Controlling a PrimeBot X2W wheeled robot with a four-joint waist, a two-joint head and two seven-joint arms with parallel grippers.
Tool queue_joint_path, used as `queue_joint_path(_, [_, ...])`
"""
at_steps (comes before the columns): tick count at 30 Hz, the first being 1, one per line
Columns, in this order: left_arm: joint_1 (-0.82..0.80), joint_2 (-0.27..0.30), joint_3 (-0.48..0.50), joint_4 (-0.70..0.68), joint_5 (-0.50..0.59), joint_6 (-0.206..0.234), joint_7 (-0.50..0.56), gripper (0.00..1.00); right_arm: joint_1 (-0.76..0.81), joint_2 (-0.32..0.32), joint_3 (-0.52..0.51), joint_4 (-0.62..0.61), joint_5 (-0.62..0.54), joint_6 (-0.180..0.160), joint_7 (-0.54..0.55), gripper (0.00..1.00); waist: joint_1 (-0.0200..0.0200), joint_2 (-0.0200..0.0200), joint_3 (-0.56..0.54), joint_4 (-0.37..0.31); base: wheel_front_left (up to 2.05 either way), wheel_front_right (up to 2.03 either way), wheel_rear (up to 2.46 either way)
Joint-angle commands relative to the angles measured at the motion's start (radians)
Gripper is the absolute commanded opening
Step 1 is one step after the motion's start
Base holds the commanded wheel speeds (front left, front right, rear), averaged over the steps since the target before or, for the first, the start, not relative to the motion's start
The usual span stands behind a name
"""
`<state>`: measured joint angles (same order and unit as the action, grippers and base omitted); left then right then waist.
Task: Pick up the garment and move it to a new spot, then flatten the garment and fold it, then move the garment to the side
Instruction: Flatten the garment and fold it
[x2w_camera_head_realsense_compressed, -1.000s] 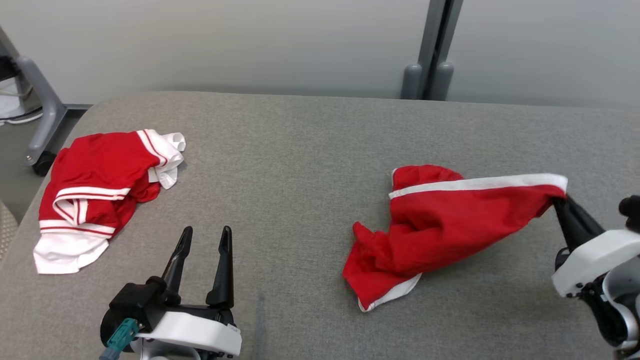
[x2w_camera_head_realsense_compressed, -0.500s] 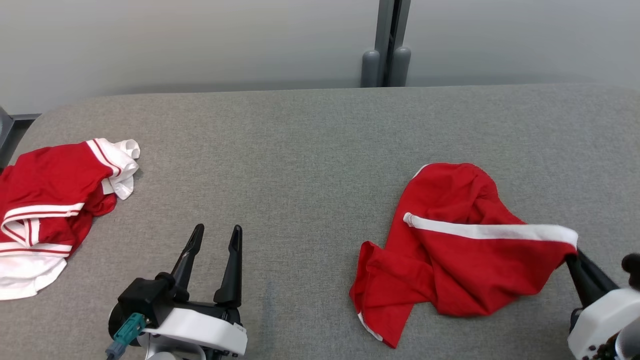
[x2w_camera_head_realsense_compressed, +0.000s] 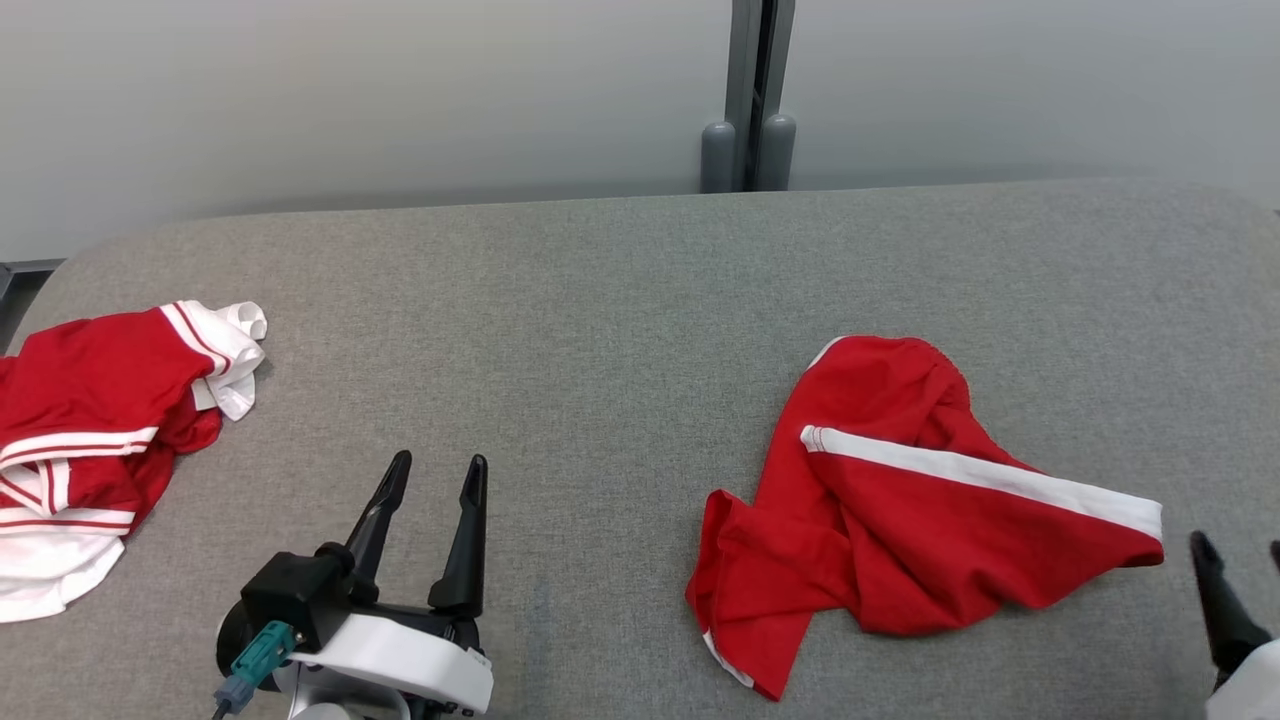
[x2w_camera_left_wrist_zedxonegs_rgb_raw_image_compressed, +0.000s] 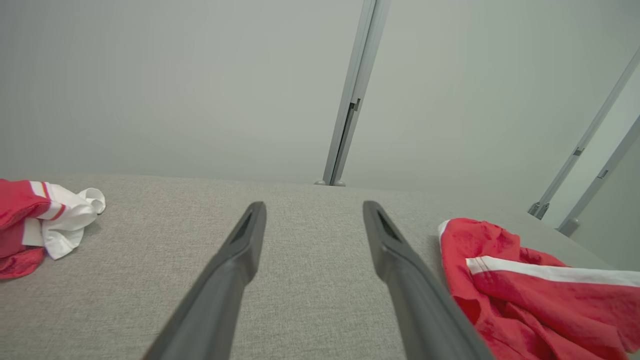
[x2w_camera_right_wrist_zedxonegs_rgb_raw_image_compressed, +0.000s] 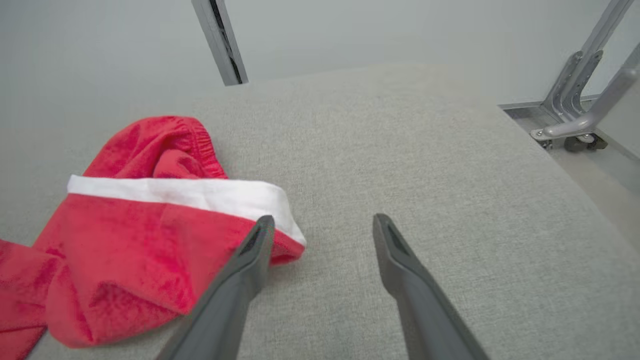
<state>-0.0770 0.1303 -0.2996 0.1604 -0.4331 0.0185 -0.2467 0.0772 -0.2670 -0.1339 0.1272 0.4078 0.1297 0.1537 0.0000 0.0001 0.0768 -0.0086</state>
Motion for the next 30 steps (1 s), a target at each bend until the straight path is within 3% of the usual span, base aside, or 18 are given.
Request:
queue_joint_path(1, [-0.018,0.006,0.001,0.000,-0.005,-0.002,0.001,1.00,0.011,0.003,-0.012,-0.023,0.009,0.002,-0.015,1.00,0.0000,-0.0001,-0.004,0.002,0.00,0.00,0.00])
queue_joint_path(7, [-0.014,0.016,0.004,-0.005,-0.008,0.007,0.010,1.00,0.038,0.043,-0.041,-0.197,0.003,0.002,-0.091,1.00,0.0000,-0.0001,-0.029,-0.005,0.00,0.00,0.00])
queue_joint_path(13, [-0.004,0.027,0.004,-0.017,-0.012,0.015,0.022,1.00,0.035,0.085,-0.008,-0.296,-0.008,0.002,-0.182,1.00,0.0000,-0.0001,-0.044,-0.015,0.00,0.00,0.00])
queue_joint_path(23, [-0.019,0.024,-0.025,-0.024,-0.029,-0.007,0.064,1.00,0.052,0.108,0.090,-0.251,-0.006,0.002,-0.262,1.00,0.0000,-0.0001,-0.042,-0.029,0.00,0.00,0.00])
queue_joint_path(30, [-0.073,0.006,-0.076,-0.022,-0.087,-0.055,0.209,1.00,0.028,0.095,0.098,-0.225,0.003,0.002,-0.266,1.00,0.0000,-0.0001,-0.033,-0.059,0.00,0.00,0.00])
